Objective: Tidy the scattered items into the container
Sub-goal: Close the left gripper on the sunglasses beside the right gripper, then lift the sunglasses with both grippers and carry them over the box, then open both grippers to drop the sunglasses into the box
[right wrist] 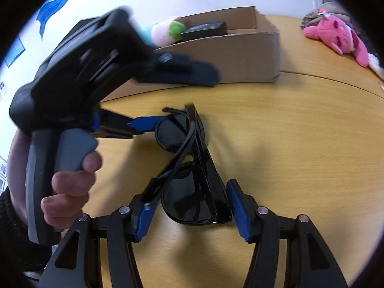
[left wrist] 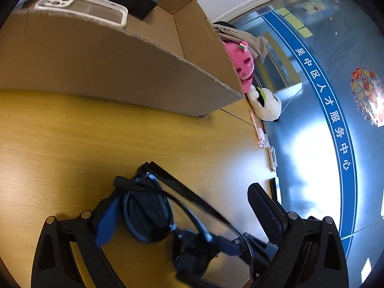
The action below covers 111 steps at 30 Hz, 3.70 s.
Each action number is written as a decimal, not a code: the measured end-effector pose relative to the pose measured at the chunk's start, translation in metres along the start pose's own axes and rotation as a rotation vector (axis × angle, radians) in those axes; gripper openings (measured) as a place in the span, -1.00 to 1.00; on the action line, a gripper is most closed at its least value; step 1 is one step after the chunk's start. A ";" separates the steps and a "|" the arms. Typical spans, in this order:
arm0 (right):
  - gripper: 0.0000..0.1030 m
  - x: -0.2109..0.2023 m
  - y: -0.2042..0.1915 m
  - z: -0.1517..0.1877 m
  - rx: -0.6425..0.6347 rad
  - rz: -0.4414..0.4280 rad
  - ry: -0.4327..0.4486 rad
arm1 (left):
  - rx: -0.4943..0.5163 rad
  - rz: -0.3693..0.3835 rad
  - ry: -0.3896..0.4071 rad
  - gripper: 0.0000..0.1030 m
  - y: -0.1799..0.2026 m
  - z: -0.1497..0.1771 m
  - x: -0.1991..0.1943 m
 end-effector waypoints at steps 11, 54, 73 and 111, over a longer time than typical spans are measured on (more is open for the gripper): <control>0.08 -0.002 -0.004 0.001 0.093 -0.071 0.021 | -0.106 0.038 -0.061 -0.19 -0.018 0.009 0.002; 0.06 0.027 0.000 -0.226 0.069 -0.101 0.074 | 0.196 0.077 -0.022 -0.43 0.089 -0.232 -0.008; 0.02 0.138 0.048 -0.182 0.130 0.075 -0.289 | -0.074 0.044 -0.243 -0.43 -0.015 -0.214 0.099; 0.02 0.135 0.053 -0.167 0.031 0.204 -0.260 | 0.003 -0.115 -0.200 0.45 -0.031 -0.198 0.074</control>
Point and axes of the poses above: each gripper's, at about its wrist camera, not at the fingertips, and x roughly the way its jaws point, y to its right, z to its underside, the point moved 8 cm from there along x, roughly the way its jaws point, and after that the axes turned 11 degrees about y, right-handed, at the moved point
